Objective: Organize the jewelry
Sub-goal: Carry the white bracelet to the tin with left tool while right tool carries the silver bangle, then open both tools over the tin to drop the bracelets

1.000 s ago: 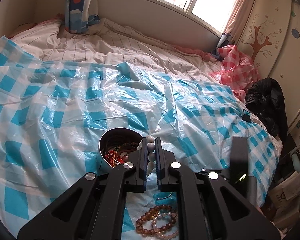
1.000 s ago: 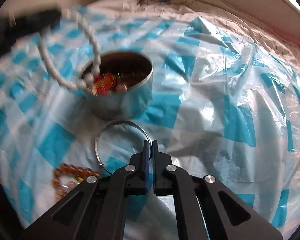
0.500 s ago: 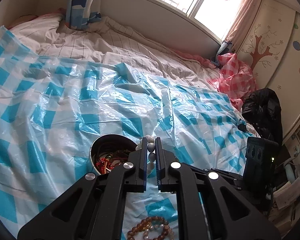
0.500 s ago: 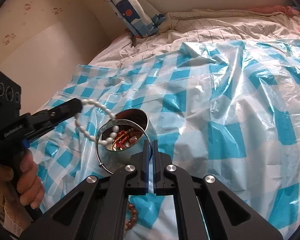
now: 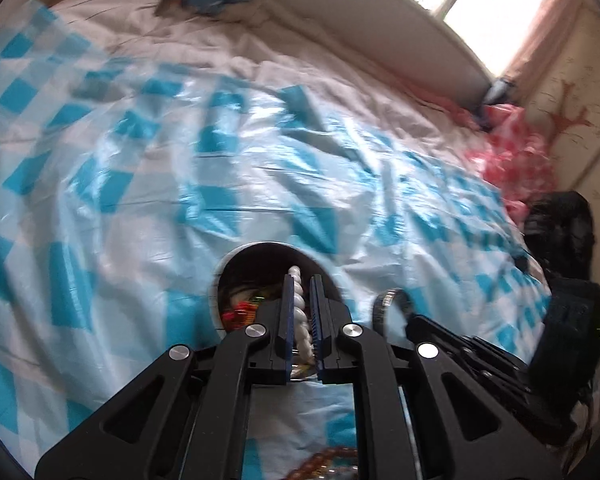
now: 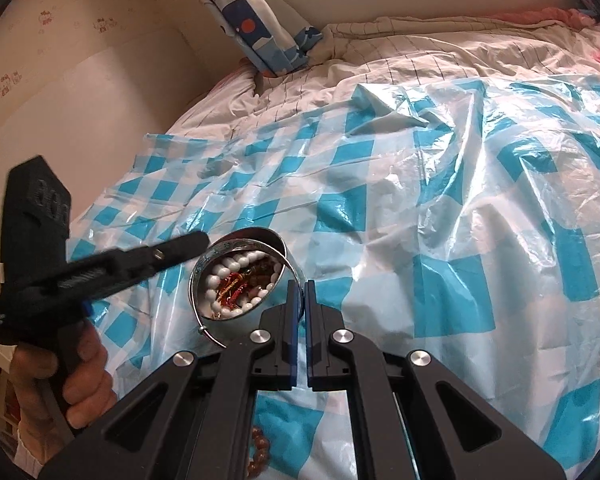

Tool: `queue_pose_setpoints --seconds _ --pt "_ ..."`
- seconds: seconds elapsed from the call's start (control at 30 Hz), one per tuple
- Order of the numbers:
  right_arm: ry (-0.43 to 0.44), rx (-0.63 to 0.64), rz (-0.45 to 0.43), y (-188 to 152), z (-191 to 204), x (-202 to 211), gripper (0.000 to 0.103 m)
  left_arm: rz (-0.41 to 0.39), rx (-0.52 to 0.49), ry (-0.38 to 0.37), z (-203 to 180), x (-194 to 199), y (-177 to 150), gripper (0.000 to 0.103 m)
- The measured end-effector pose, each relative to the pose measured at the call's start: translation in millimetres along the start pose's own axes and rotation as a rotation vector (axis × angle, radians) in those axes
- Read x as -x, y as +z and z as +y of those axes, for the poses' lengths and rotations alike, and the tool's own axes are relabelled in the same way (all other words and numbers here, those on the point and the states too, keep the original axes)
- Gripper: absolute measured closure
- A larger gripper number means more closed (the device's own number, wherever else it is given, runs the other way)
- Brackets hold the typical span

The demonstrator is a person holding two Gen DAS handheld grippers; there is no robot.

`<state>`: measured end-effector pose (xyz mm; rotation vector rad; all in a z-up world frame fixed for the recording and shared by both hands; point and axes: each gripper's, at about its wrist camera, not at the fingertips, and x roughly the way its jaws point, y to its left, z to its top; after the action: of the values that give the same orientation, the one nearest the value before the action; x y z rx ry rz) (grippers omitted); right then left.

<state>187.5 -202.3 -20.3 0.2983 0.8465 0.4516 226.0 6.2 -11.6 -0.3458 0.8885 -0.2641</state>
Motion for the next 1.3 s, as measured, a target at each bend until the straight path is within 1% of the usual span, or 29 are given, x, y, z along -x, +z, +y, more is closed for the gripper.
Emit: queue_pose_setpoints --seconds 0.1,0.23,0.37,0.5,0.63,0.7,0.93,1.07,1.17,1.27,1.3 --pt "-0.008 0.016 0.004 1.5 4.3 -5.0 0.099 -0.033 0.036 0.027 10.6 7.7 2.5 0.092" --pt "-0.036 0.056 0.009 3.2 13.5 -14.1 0.099 -0.061 0.078 0.038 21.6 16.5 5.3 0.088" --pt "-0.057 0.088 0.013 3.9 22.6 -23.4 0.099 -0.067 0.1 0.044 26.5 20.1 6.5 0.085" --pt "-0.075 0.116 0.008 6.0 32.4 -29.8 0.099 -0.079 0.092 0.06 25.4 23.3 6.2 0.081" --pt "-0.084 0.136 0.005 7.5 41.1 -35.0 0.099 -0.097 0.088 0.089 25.4 27.5 5.8 0.07" --pt "-0.093 0.144 0.002 8.5 44.5 -37.5 0.099 -0.102 0.096 0.092 26.6 29.8 5.4 0.068" --pt "-0.116 0.17 0.01 10.2 55.0 -54.5 0.099 -0.111 0.102 0.102 29.4 34.3 6.0 0.065" --pt "-0.139 0.168 0.024 8.6 55.2 -64.9 0.096 -0.117 0.09 0.117 27.9 34.8 6.1 0.063" --pt "-0.148 0.174 0.018 7.9 56.1 -63.4 0.087 -0.117 0.089 0.12 27.4 35.0 5.9 0.062" --pt "-0.148 0.178 0.003 8.5 56.9 -57.6 0.085 -0.118 0.087 0.123 26.6 35.1 5.8 0.059" --pt "-0.148 0.178 0.001 8.5 57.2 -56.2 0.083 -0.118 0.087 0.122 27.0 34.8 5.9 0.058"
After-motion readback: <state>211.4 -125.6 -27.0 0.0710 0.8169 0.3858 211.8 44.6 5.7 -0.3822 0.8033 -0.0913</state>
